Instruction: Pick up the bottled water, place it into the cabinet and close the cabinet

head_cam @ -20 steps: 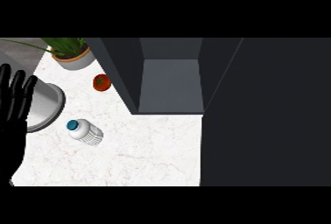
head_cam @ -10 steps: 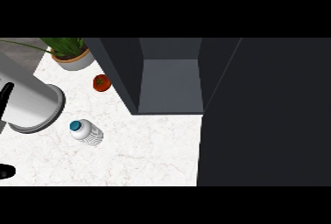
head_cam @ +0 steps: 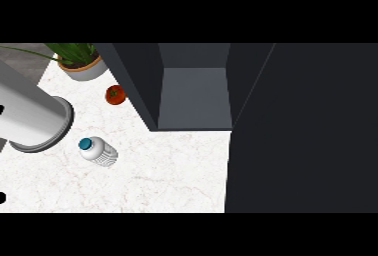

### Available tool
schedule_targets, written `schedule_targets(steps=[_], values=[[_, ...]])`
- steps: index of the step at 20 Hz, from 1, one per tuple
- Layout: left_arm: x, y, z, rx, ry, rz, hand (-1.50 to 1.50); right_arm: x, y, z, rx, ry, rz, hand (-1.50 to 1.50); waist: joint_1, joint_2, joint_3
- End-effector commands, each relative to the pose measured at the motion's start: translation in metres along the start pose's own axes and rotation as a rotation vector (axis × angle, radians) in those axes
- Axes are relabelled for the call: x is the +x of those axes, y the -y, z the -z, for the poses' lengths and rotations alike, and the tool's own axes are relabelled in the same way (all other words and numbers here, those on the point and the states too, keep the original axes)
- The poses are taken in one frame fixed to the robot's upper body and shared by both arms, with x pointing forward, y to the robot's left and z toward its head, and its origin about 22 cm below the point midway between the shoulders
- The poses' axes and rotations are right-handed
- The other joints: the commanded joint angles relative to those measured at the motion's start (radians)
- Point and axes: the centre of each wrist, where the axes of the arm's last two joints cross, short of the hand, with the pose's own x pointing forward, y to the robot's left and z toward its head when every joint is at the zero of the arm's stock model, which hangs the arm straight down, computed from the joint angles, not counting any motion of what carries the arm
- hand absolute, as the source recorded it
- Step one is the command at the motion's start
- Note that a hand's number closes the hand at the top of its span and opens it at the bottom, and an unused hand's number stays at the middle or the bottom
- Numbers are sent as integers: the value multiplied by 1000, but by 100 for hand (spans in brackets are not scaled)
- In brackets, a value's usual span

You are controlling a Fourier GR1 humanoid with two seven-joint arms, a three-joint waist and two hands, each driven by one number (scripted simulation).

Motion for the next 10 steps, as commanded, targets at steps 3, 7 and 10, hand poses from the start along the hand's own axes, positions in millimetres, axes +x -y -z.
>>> schedule_targets(steps=[3,7,10], values=[[-32,2,2,42,-78,18,-150,23,-8,-19,-12,29,-10,-150,-5,1,0],[-40,-35,0,52,-123,3,-150,24,-6,-29,-16,39,1,-150,-8,0,0],[-63,-34,-5,47,-173,16,-150,47,-15,-30,10,30,-14,-150,-9,1,-1]])
